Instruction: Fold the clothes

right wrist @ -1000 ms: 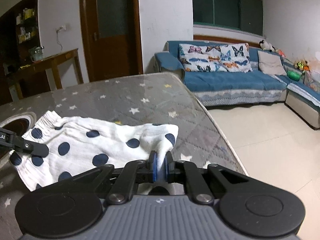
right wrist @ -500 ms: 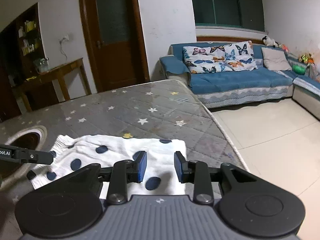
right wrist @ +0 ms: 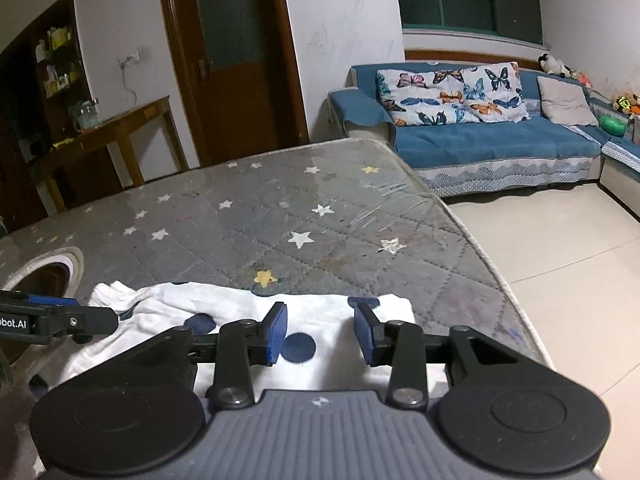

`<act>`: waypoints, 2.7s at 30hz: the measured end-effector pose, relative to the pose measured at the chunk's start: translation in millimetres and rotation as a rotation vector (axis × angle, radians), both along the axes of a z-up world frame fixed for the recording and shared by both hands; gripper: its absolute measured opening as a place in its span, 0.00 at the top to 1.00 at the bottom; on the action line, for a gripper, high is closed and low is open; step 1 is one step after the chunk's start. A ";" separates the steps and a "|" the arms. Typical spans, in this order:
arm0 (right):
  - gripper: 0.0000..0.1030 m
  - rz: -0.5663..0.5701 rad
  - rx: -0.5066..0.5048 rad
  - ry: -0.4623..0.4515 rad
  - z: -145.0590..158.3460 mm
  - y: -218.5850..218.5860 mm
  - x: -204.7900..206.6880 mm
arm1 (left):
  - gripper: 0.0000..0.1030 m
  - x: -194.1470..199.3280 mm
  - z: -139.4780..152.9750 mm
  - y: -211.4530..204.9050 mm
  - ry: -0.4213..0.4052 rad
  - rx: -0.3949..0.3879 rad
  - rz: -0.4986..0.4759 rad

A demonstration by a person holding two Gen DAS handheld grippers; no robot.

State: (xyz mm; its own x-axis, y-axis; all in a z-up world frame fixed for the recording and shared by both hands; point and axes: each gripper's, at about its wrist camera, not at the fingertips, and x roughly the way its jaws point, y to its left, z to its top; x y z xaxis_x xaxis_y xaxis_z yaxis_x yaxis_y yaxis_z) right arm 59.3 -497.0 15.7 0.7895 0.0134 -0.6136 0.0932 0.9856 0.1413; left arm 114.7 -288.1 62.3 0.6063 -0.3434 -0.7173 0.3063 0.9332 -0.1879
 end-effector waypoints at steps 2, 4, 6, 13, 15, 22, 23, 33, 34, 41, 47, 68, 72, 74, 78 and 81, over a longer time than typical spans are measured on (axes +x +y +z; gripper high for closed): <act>0.60 0.000 -0.001 0.014 -5.6 0.3 5.5 | 0.18 3.9 -4.8 0.2 0.009 0.002 0.002; 0.59 -0.001 -0.001 0.028 -11.1 -0.3 10.4 | 0.16 7.9 -10.0 0.6 0.017 0.005 0.002; 0.58 -0.001 -0.001 0.037 -15.2 -0.8 14.1 | 0.15 9.3 -12.5 1.1 0.023 0.003 0.002; 0.43 -0.004 -0.013 0.008 -2.8 -1.8 -2.4 | 0.15 0.2 -6.1 2.4 0.007 0.005 -0.008; 0.38 -0.006 -0.009 -0.001 1.0 -1.7 -10.2 | 0.14 -5.2 -3.7 2.8 0.000 0.009 -0.012; 0.19 0.023 0.003 -0.020 4.9 10.1 -46.3 | 0.09 -28.1 1.4 6.1 -0.018 0.004 -0.031; 0.19 0.025 0.004 -0.023 5.1 12.7 -51.5 | 0.08 -31.1 1.9 6.7 -0.022 0.004 -0.033; 0.02 0.051 0.019 -0.044 1.0 34.7 -95.6 | 0.01 -56.6 1.8 17.5 -0.045 0.010 -0.054; 0.02 0.051 0.021 -0.041 -0.5 35.7 -97.5 | 0.01 -58.2 1.3 18.6 -0.045 0.010 -0.055; 0.00 0.049 0.028 -0.017 -11.4 40.6 -99.9 | 0.00 -72.6 0.4 26.1 -0.052 0.012 -0.066; 0.00 0.055 0.016 -0.027 -12.4 47.4 -109.6 | 0.00 -83.7 -0.1 34.7 -0.066 0.011 -0.079; 0.00 -0.028 -0.005 -0.075 -14.6 83.2 -156.2 | 0.00 -123.1 -3.4 67.0 -0.108 -0.022 -0.083; 0.00 -0.054 -0.010 -0.083 -16.4 90.9 -162.4 | 0.00 -132.2 -6.6 73.4 -0.113 -0.011 -0.079; 0.00 -0.062 -0.022 -0.086 -17.2 96.3 -165.6 | 0.00 -136.6 -8.5 76.6 -0.110 -0.010 -0.078; 0.00 -0.069 -0.034 -0.088 -18.3 103.7 -171.0 | 0.00 -146.5 -11.9 80.6 -0.119 0.016 -0.080; 0.00 -0.085 -0.040 -0.095 -19.0 108.2 -175.0 | 0.00 -153.5 -13.9 84.0 -0.127 0.016 -0.085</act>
